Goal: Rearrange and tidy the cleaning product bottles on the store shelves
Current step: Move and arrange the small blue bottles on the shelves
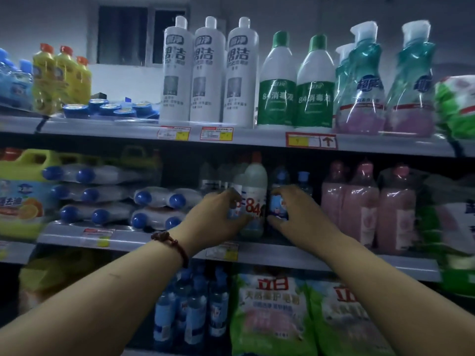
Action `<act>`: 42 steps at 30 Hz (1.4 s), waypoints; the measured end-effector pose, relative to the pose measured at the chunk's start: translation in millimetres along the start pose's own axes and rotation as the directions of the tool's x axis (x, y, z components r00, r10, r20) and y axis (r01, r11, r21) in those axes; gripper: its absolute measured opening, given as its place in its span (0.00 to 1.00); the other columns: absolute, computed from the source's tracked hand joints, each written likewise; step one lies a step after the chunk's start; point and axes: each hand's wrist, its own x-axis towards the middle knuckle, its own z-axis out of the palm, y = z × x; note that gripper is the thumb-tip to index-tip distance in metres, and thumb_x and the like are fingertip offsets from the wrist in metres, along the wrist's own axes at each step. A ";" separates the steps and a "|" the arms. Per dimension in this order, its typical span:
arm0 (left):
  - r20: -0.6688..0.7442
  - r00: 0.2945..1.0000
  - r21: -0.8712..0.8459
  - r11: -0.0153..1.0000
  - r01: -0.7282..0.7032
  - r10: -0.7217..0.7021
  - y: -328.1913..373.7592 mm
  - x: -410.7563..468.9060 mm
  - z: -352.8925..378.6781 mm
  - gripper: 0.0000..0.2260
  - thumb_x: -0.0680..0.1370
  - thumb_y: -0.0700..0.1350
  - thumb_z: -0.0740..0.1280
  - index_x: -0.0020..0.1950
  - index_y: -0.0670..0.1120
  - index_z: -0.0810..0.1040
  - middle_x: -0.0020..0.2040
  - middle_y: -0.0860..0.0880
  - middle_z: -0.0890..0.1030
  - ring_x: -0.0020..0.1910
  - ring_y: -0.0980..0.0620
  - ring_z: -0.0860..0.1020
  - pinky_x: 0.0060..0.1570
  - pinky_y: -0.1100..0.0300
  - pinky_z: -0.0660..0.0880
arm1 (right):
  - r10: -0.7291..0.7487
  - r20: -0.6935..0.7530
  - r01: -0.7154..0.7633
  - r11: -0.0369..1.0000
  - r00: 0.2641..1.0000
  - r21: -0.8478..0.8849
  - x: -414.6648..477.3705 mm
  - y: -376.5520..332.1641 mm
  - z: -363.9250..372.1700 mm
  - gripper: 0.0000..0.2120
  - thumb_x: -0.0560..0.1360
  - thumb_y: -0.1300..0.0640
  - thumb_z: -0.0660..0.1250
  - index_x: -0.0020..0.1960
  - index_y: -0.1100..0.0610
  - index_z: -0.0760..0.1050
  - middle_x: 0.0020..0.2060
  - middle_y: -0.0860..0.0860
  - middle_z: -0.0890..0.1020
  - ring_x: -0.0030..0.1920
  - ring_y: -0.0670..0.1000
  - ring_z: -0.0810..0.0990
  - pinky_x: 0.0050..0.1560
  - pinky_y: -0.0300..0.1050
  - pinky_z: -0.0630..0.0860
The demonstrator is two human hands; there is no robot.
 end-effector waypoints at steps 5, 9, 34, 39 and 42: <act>0.007 0.995 -0.036 0.994 -0.099 0.099 35.9 31.1 31.8 0.16 0.76 0.53 0.69 0.59 0.47 0.75 0.53 0.48 0.78 0.51 0.48 0.77 0.47 0.56 0.74 | 0.090 -0.104 -0.093 0.995 0.991 -0.030 5.9 35.1 -9.3 0.26 0.76 0.50 0.71 0.69 0.56 0.68 0.64 0.53 0.69 0.64 0.53 0.70 0.60 0.42 0.68; -0.036 0.999 -0.064 0.998 -0.026 0.023 58.8 51.5 52.9 0.11 0.77 0.49 0.68 0.50 0.45 0.70 0.46 0.45 0.75 0.42 0.46 0.75 0.38 0.58 0.68 | 0.211 -0.159 -0.193 0.974 0.965 0.117 12.1 48.5 -10.5 0.28 0.76 0.53 0.71 0.71 0.58 0.65 0.65 0.56 0.72 0.65 0.55 0.72 0.58 0.39 0.67; -0.010 0.955 -0.041 0.954 0.296 -0.297 81.7 66.5 131.2 0.24 0.80 0.43 0.68 0.71 0.40 0.62 0.66 0.40 0.75 0.62 0.45 0.78 0.59 0.55 0.75 | 0.403 -0.062 -0.382 0.899 0.913 0.215 24.0 72.1 18.3 0.18 0.76 0.57 0.71 0.63 0.61 0.71 0.58 0.58 0.79 0.57 0.57 0.81 0.56 0.50 0.79; -0.007 0.960 -0.124 0.953 0.276 -0.279 73.7 62.5 122.9 0.21 0.78 0.46 0.71 0.66 0.41 0.67 0.62 0.41 0.77 0.58 0.43 0.79 0.56 0.52 0.78 | 0.396 -0.031 -0.382 0.902 0.918 0.202 23.0 69.0 11.8 0.18 0.77 0.57 0.71 0.63 0.61 0.70 0.59 0.58 0.79 0.58 0.57 0.80 0.55 0.47 0.78; -0.018 0.968 -0.153 0.958 0.244 -0.249 70.8 60.5 118.1 0.20 0.76 0.44 0.73 0.63 0.41 0.70 0.60 0.41 0.79 0.57 0.43 0.79 0.56 0.50 0.79 | 0.408 -0.020 -0.395 0.896 0.913 0.203 20.9 67.9 7.8 0.19 0.77 0.56 0.71 0.64 0.61 0.71 0.60 0.57 0.80 0.57 0.57 0.80 0.55 0.47 0.77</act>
